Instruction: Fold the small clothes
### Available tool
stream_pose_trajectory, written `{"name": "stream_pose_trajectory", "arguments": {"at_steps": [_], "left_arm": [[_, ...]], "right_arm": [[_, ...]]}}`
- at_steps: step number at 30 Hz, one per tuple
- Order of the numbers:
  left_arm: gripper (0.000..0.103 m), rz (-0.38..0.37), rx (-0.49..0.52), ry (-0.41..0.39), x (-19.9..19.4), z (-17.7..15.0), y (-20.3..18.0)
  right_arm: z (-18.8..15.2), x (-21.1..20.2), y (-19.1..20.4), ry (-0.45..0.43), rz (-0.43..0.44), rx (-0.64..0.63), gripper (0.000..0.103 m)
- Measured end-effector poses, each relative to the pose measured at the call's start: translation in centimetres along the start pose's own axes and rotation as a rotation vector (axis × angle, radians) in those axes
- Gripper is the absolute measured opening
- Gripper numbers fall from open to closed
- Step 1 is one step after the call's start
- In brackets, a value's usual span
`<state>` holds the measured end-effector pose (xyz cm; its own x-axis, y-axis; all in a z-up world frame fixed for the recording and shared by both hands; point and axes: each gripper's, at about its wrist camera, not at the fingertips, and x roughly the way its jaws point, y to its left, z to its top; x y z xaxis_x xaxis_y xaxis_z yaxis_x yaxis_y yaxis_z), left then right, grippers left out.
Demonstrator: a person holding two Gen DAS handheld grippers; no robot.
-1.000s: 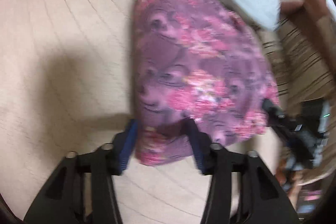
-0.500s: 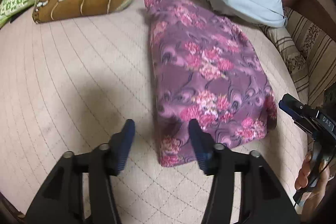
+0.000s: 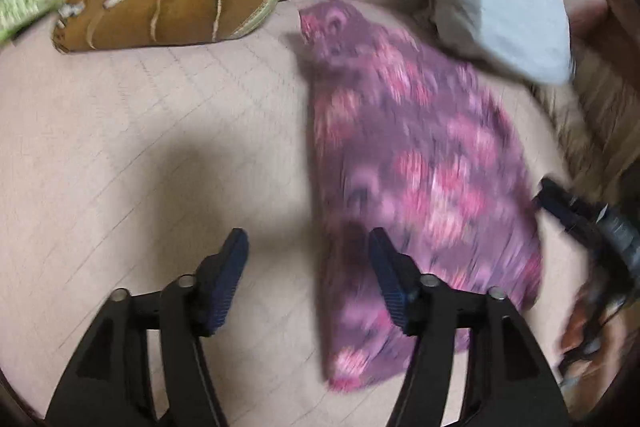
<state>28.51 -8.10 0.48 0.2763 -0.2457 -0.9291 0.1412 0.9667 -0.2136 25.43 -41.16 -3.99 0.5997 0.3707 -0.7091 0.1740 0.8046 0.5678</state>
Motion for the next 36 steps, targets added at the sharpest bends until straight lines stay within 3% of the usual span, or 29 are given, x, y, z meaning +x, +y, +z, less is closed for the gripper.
{"name": "stream_pose_trajectory", "arguments": {"at_steps": [4, 9, 10, 11, 12, 15, 17, 19, 23, 24, 26, 28, 30, 32, 36], "left_arm": [[0.064, -0.104, -0.114, 0.079, 2.5, 3.9, 1.3], [0.064, -0.200, -0.176, 0.162, 6.6, 6.1, 0.5], [0.064, -0.209, -0.181, 0.160, 7.0, 6.4, 0.2], [0.061, -0.205, -0.180, 0.152, 7.0, 6.7, 0.0], [0.059, -0.196, -0.180, 0.127, 6.8, 7.0, -0.2], [0.053, -0.184, -0.190, 0.078, 6.6, 7.3, 0.2], [0.053, -0.166, -0.187, 0.098, 7.8, 7.6, 0.3], [0.053, -0.141, -0.173, 0.109, 7.9, 7.6, -0.2], [0.055, -0.181, -0.087, 0.104, 5.5, 6.6, -0.5], [0.057, -0.219, -0.079, 0.108, 4.9, 6.0, -0.1], [0.066, -0.320, -0.085, 0.115, 4.2, 4.5, 0.7], [0.070, -0.400, -0.105, 0.118, 4.2, 3.3, 1.3], [0.070, -0.415, -0.142, 0.129, 4.7, 2.8, 1.2], [0.078, -0.415, -0.170, 0.135, 5.1, 2.4, 0.8], [0.081, -0.408, -0.172, 0.118, 5.1, 2.8, -0.3]], "right_arm": [[2.2, 3.3, -0.7, 0.049, 0.035, 0.063, 0.069], [3.2, 6.6, 0.1, 0.050, 0.048, 0.031, 0.065], [3.5, 6.6, 0.7, 0.034, 0.058, 0.005, 0.058], [3.9, 6.7, 1.2, 0.042, 0.086, -0.014, 0.030], [4.3, 6.6, 1.8, 0.049, 0.098, -0.039, 0.017], [4.7, 5.2, 3.5, -0.023, 0.118, -0.146, 0.017], [4.8, 6.8, 2.6, 0.017, 0.036, -0.120, 0.017], [4.5, 8.6, 1.6, 0.085, -0.025, -0.090, 0.023], [4.1, 5.6, 0.6, 0.038, 0.097, -0.001, 0.036], [3.9, 4.9, -0.2, 0.044, 0.157, 0.030, 0.046], [2.8, 3.7, -1.9, 0.058, 0.221, 0.067, 0.056], [1.4, 3.5, -2.8, 0.084, 0.228, 0.043, 0.056], [0.3, 4.0, -3.3, 0.119, 0.231, 0.046, 0.056], [-0.6, 4.9, -3.2, 0.144, 0.275, 0.065, 0.056], [-1.2, 6.3, -1.0, 0.171, 0.289, -0.006, 0.064]]}}
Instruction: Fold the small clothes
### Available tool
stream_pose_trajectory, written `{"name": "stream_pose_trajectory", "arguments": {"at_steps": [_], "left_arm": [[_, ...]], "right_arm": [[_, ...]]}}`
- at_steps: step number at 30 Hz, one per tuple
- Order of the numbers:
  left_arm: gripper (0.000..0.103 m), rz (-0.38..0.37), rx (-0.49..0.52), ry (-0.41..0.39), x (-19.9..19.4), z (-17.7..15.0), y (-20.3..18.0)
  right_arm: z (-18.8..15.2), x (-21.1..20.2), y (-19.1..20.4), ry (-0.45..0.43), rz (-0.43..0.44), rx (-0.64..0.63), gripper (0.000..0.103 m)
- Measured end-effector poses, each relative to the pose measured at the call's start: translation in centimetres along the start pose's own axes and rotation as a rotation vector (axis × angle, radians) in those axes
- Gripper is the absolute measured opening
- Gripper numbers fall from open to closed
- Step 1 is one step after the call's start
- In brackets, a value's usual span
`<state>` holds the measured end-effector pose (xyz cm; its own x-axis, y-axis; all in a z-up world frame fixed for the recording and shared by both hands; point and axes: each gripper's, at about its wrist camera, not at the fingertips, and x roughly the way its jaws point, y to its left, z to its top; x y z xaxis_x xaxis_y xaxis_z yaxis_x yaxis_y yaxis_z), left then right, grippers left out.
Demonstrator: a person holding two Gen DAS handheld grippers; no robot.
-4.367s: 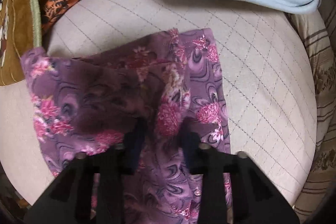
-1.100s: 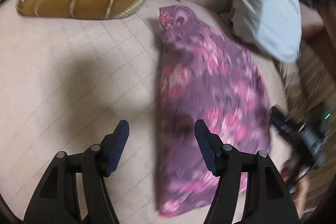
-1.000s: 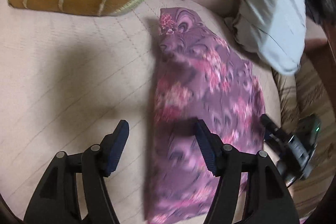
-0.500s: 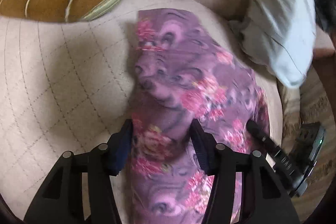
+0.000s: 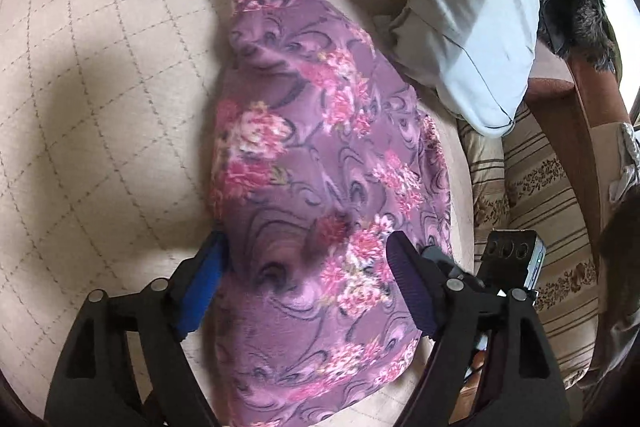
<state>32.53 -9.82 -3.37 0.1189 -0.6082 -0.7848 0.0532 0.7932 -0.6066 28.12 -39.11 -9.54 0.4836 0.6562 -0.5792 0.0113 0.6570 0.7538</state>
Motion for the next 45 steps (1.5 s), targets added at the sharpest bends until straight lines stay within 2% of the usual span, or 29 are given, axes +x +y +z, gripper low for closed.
{"name": "stream_pose_trajectory", "arguments": {"at_steps": [1, 2, 3, 4, 5, 8, 10, 19, 21, 23, 26, 28, 30, 31, 33, 35, 37, 39, 41, 45], "left_arm": [[0.080, 0.009, 0.003, -0.004, 0.1, -0.1, -0.2], [0.074, 0.021, 0.007, -0.009, 0.2, -0.1, -0.4], [0.062, 0.034, 0.008, -0.021, 0.1, -0.2, -0.5], [0.035, 0.054, 0.007, -0.026, 0.2, -0.4, -0.6], [0.027, 0.063, 0.007, -0.023, 0.2, -0.4, -0.5], [0.019, 0.062, -0.007, -0.032, -0.9, -0.8, -0.3], [0.018, 0.072, 0.001, -0.041, -2.0, -1.3, -0.6], [0.016, 0.044, -0.002, -0.092, -9.3, -4.3, 0.2], [0.013, 0.043, 0.009, -0.123, -11.7, -5.3, 0.5], [0.008, 0.010, 0.019, -0.147, -13.9, -6.3, 0.9], [0.008, 0.017, 0.051, -0.195, -16.8, -8.2, 1.4], [0.008, 0.103, 0.075, -0.202, -16.9, -9.2, 1.8], [0.008, 0.185, 0.059, -0.201, -16.1, -9.5, 3.3], [0.008, 0.196, 0.039, -0.190, -15.6, -9.3, 4.0], [0.010, 0.146, -0.019, -0.130, -14.1, -8.9, 5.6], [0.030, 0.107, -0.046, -0.072, -12.1, -8.5, 6.3], [0.043, 0.107, -0.050, -0.064, -10.6, -7.9, 6.0], [0.045, 0.072, -0.052, -0.057, -9.3, -7.3, 5.6], [0.058, 0.060, -0.053, -0.044, -7.9, -6.7, 5.2], [0.058, 0.151, -0.029, 0.006, -4.7, -5.9, 4.6]], "right_arm": [[0.2, 0.2, 0.5, 0.003, -0.027, -0.023, 0.064], [0.4, 0.2, 0.8, 0.004, -0.054, -0.041, 0.062], [0.4, 0.3, 1.4, -0.004, -0.081, -0.053, 0.052], [0.4, 0.2, 1.6, -0.012, -0.115, -0.062, 0.044], [0.2, 0.1, 1.9, -0.016, -0.131, -0.065, 0.038], [-0.5, -0.8, 3.1, -0.044, -0.172, -0.097, 0.033], [-1.0, -1.2, 4.7, -0.060, -0.192, -0.117, 0.032], [-4.4, -3.9, 10.9, -0.069, -0.171, -0.184, 0.031], [-5.5, -4.1, 12.3, -0.069, -0.162, -0.206, 0.031], [-7.1, -4.0, 13.4, -0.060, -0.140, -0.214, 0.031], [-9.7, -2.9, 14.8, -0.034, -0.109, -0.232, 0.031], [-11.0, -2.2, 15.4, -0.047, -0.110, -0.236, 0.031], [-11.2, -2.5, 14.7, -0.077, -0.133, -0.183, 0.031], [-11.0, -2.9, 14.2, -0.091, -0.148, -0.154, 0.031], [-10.9, -3.7, 13.1, -0.106, -0.220, -0.135, 0.033], [-10.4, -3.9, 11.4, -0.076, -0.302, -0.119, 0.037], [-9.7, -3.9, 9.4, -0.044, -0.316, -0.081, 0.038], [-9.1, -3.7, 8.0, -0.025, -0.262, -0.046, 0.045], [-8.4, -3.4, 6.8, -0.025, -0.231, -0.024, 0.053], [-6.8, -2.3, 3.9, -0.032, -0.173, 0.059, 0.062]]}}
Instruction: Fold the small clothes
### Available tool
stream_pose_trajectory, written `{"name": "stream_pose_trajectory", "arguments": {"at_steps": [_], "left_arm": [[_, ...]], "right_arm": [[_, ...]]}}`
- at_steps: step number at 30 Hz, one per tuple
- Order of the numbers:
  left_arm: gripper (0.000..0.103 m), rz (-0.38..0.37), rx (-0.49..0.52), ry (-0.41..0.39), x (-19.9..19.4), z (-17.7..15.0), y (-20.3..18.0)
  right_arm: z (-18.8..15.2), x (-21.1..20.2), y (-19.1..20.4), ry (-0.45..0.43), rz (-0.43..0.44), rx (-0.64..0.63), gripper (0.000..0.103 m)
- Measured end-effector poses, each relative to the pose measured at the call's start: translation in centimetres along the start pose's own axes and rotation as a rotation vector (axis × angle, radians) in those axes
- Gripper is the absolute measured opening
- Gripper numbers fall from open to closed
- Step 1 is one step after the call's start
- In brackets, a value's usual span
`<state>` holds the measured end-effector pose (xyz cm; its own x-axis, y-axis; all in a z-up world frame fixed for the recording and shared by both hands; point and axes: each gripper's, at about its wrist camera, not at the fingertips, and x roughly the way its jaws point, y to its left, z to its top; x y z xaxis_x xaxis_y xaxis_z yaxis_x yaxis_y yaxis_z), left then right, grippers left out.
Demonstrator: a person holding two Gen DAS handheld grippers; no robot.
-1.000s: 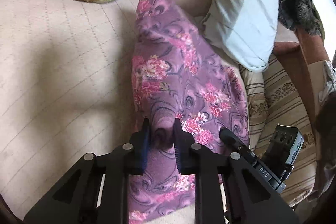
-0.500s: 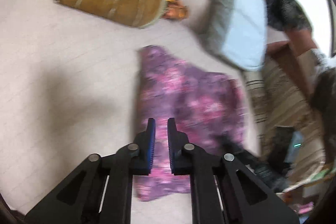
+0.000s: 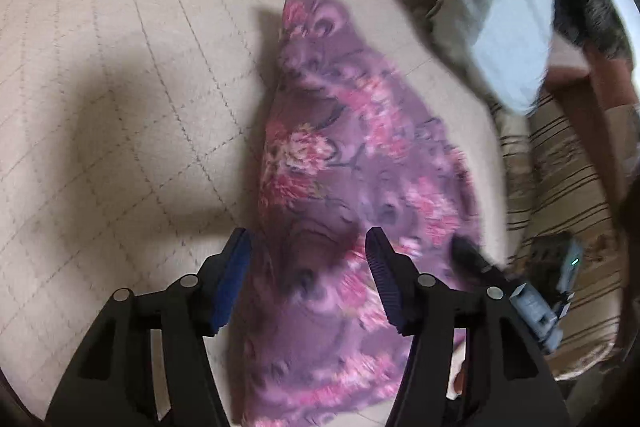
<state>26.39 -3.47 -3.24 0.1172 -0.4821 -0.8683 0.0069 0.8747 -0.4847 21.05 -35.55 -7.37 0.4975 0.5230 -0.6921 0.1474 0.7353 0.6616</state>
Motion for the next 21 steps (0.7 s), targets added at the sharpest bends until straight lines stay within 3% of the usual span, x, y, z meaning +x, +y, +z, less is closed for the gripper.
{"name": "stream_pose_trajectory", "arguments": {"at_steps": [4, 5, 6, 7, 9, 16, 21], "left_arm": [[0.059, -0.049, -0.069, 0.023, 1.9, 0.0, 0.2], [0.058, -0.059, -0.069, 0.014, 1.8, -0.1, 0.1], [0.053, -0.067, -0.060, 0.012, 1.7, -0.2, -0.1], [0.038, -0.068, -0.049, 0.011, 1.5, -0.3, -0.3], [0.027, -0.080, -0.026, 0.002, 0.7, -0.5, -0.5], [0.024, -0.124, 0.011, -0.055, -4.6, -2.1, -0.9], [0.024, -0.127, -0.015, -0.065, -9.5, -2.8, 1.3]], "right_arm": [[0.4, 1.6, -1.1, -0.009, 0.095, 0.067, 0.062], [0.4, 1.9, -0.7, -0.003, 0.098, 0.037, 0.055], [0.3, 2.2, 0.0, 0.012, 0.079, -0.010, 0.036], [0.2, 2.3, 0.8, 0.017, 0.050, -0.064, 0.029], [0.0, 1.7, 2.2, 0.000, 0.036, -0.128, 0.024], [-1.5, -1.7, 6.7, -0.038, 0.201, -0.116, 0.023], [-3.4, -1.5, 8.8, 0.018, 0.334, -0.025, 0.023]]}}
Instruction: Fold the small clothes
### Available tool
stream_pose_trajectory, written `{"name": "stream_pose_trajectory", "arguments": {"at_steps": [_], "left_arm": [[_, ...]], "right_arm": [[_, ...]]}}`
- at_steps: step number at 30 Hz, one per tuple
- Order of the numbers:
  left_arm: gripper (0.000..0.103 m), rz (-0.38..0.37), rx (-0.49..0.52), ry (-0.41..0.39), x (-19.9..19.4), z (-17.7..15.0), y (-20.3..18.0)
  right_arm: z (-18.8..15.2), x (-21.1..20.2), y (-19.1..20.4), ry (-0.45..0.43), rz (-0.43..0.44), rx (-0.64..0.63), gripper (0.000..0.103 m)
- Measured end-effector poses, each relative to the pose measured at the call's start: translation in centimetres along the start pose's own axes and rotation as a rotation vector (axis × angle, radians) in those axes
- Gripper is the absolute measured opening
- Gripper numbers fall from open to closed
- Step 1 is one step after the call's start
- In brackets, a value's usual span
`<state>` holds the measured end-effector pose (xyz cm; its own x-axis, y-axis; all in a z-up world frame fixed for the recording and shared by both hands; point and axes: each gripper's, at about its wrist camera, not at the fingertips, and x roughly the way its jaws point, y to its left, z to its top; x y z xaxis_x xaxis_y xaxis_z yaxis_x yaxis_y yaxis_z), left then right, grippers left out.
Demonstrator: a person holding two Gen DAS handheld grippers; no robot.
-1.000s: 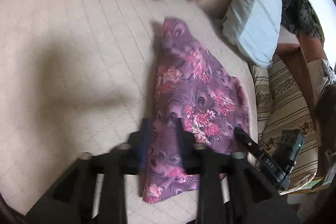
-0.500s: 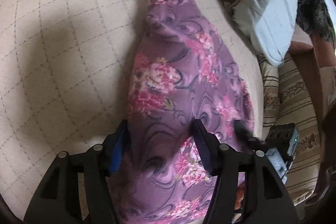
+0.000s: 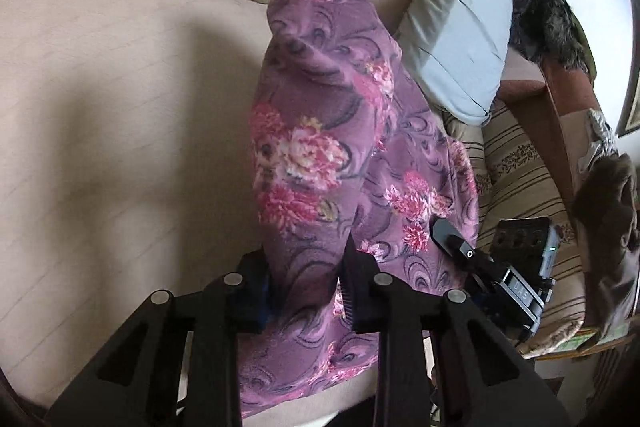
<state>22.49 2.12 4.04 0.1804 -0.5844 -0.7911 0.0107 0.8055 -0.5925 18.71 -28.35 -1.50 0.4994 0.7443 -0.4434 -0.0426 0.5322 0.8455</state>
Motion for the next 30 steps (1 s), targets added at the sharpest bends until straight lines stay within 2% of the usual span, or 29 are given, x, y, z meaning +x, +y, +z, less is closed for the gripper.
{"name": "stream_pose_trajectory", "arguments": {"at_steps": [4, 7, 9, 10, 13, 14, 15, 17, 20, 23, 26, 28, 30], "left_arm": [[0.025, 0.072, 0.014, 0.005, -0.5, -1.1, 1.1], [0.025, 0.112, -0.003, 0.020, 1.4, -1.7, 2.8], [0.025, 0.164, 0.009, 0.014, 3.0, -1.9, 3.5], [0.027, 0.188, 0.028, 0.003, 3.6, -1.9, 3.7], [0.041, 0.247, 0.063, -0.024, 5.5, -2.0, 4.2], [0.046, 0.259, 0.072, -0.025, 5.9, -2.0, 4.2], [0.047, 0.264, 0.072, -0.025, 6.1, -2.0, 4.3], [0.047, 0.260, 0.070, -0.028, 5.4, -2.0, 4.3], [0.045, 0.326, 0.125, -0.102, 2.1, -2.8, 3.6], [0.046, 0.306, 0.202, -0.172, -0.7, -4.9, 2.3], [0.047, 0.292, 0.282, -0.184, -0.7, -7.3, 0.5], [0.047, 0.312, 0.323, -0.156, 1.3, -8.7, 0.2], [0.047, 0.393, 0.347, -0.110, 3.6, -9.8, 0.9]], "right_arm": [[-1.9, 2.7, 0.6, 0.058, -0.034, 0.026, 0.023], [-2.9, 4.8, -0.2, 0.093, -0.104, 0.020, 0.023], [-3.3, 5.8, -0.6, 0.090, -0.178, -0.030, 0.023], [-3.3, 6.2, -0.7, 0.080, -0.219, -0.073, 0.023], [-3.2, 6.9, -1.6, 0.064, -0.323, -0.141, 0.026], [-2.9, 7.0, -1.8, 0.066, -0.378, -0.176, 0.030], [-2.8, 7.1, -1.9, 0.070, -0.427, -0.218, 0.034], [-2.6, 6.1, -1.6, 0.045, -0.442, -0.246, 0.035], [-2.4, 3.2, -0.2, -0.030, -0.460, -0.254, 0.035], [-4.2, 0.7, 3.1, -0.044, -0.303, -0.380, 0.034], [-7.4, 0.9, 5.1, 0.036, -0.256, -0.492, 0.033], [-9.2, 1.9, 4.0, 0.081, -0.298, -0.499, 0.030], [-10.5, 2.9, 1.0, 0.122, -0.389, -0.461, 0.027]]}}
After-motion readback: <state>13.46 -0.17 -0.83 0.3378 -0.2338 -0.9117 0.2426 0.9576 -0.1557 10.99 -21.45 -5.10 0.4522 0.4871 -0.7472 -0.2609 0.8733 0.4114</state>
